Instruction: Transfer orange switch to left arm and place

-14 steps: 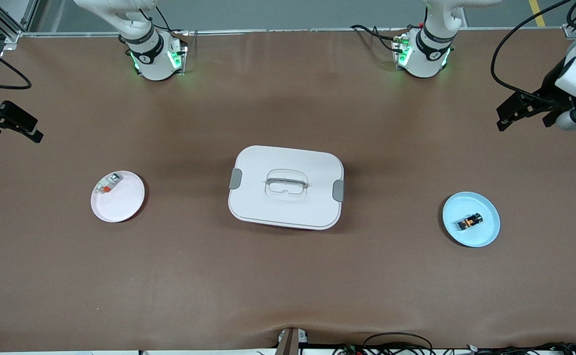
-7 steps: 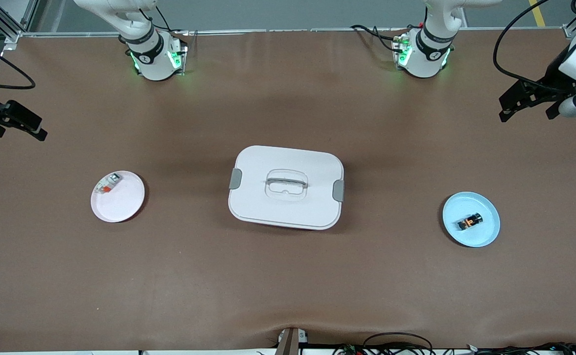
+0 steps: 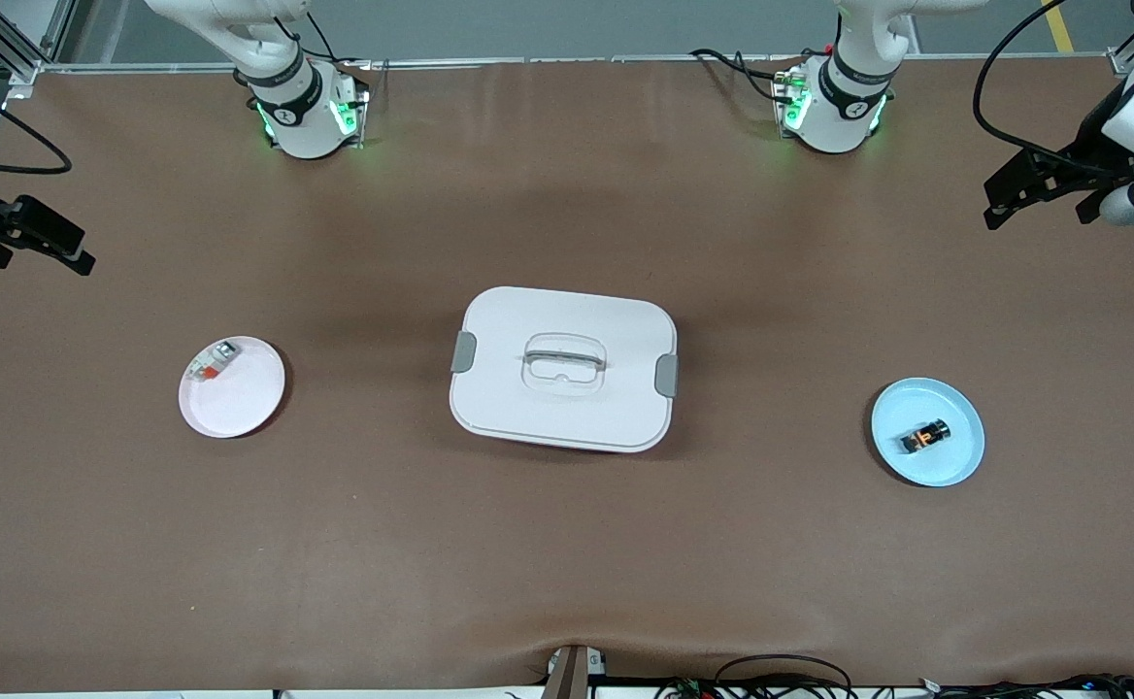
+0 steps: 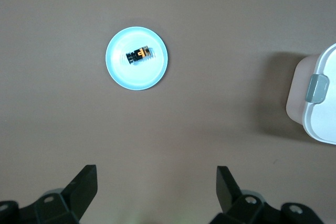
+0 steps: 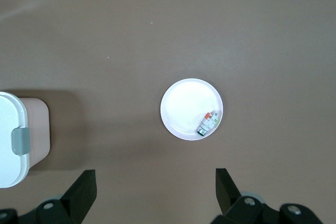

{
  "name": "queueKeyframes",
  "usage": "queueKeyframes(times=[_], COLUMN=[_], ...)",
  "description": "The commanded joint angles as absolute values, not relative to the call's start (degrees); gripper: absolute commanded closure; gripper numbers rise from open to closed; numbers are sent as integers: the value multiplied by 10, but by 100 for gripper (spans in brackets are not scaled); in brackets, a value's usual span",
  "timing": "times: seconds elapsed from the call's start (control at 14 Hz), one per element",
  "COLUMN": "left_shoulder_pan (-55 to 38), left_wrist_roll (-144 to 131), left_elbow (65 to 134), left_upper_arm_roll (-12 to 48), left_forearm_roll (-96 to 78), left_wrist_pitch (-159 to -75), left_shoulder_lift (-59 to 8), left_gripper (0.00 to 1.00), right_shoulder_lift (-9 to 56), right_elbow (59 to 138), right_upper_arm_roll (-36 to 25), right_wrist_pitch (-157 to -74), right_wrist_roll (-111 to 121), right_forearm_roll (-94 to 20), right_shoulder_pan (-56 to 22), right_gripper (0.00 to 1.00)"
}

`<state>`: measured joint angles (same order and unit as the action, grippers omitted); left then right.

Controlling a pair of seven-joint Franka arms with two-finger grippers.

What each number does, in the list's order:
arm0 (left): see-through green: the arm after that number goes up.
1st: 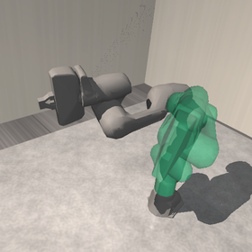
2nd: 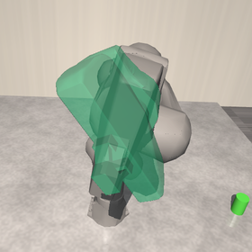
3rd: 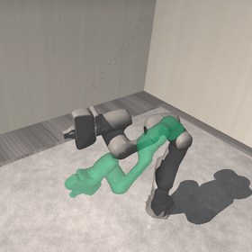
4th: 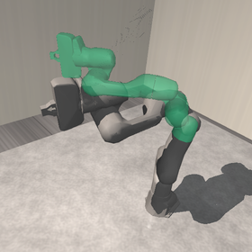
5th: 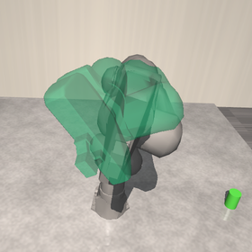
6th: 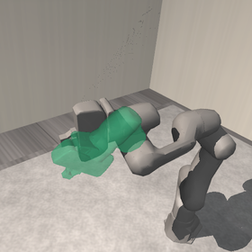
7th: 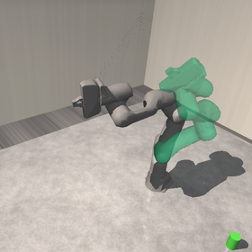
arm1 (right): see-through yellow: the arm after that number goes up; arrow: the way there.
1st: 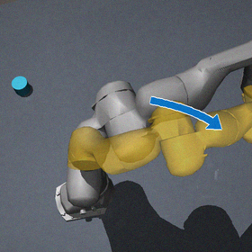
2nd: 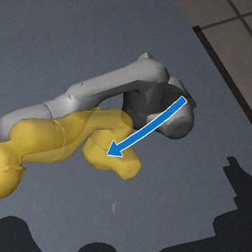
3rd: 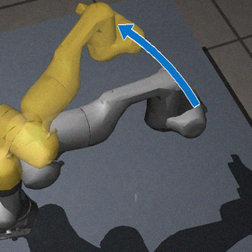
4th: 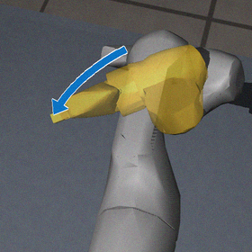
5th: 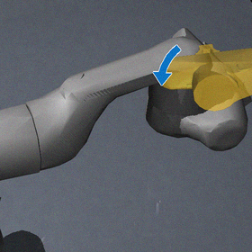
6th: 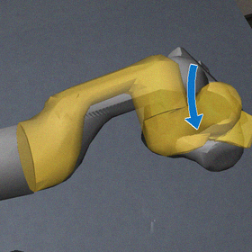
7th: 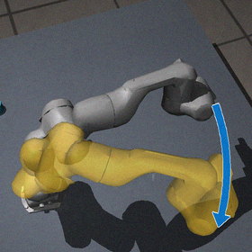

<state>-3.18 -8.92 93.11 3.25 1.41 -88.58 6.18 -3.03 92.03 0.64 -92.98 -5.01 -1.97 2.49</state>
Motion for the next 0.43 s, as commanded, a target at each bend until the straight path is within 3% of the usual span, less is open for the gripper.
queueKeyframes(times=[0.0, 0.36], left_shoulder_pan=[-33, -38], left_wrist_roll=[-83, -84], left_elbow=[912, 911], left_upper_arm_roll=[27, 27], left_forearm_roll=[3, 2], left_wrist_pitch=[-871, -871], left_shoulder_lift=[50, 45], left_gripper=[0, 0], right_shoulder_lift=[-46, -46], right_elbow=[932, 932], right_upper_arm_roll=[12, 12], right_wrist_pitch=[-926, -926], right_wrist_roll=[-47, -47], right_forearm_roll=[-11, -11], right_shoulder_pan=[30, 30], right_gripper=[0, 0])
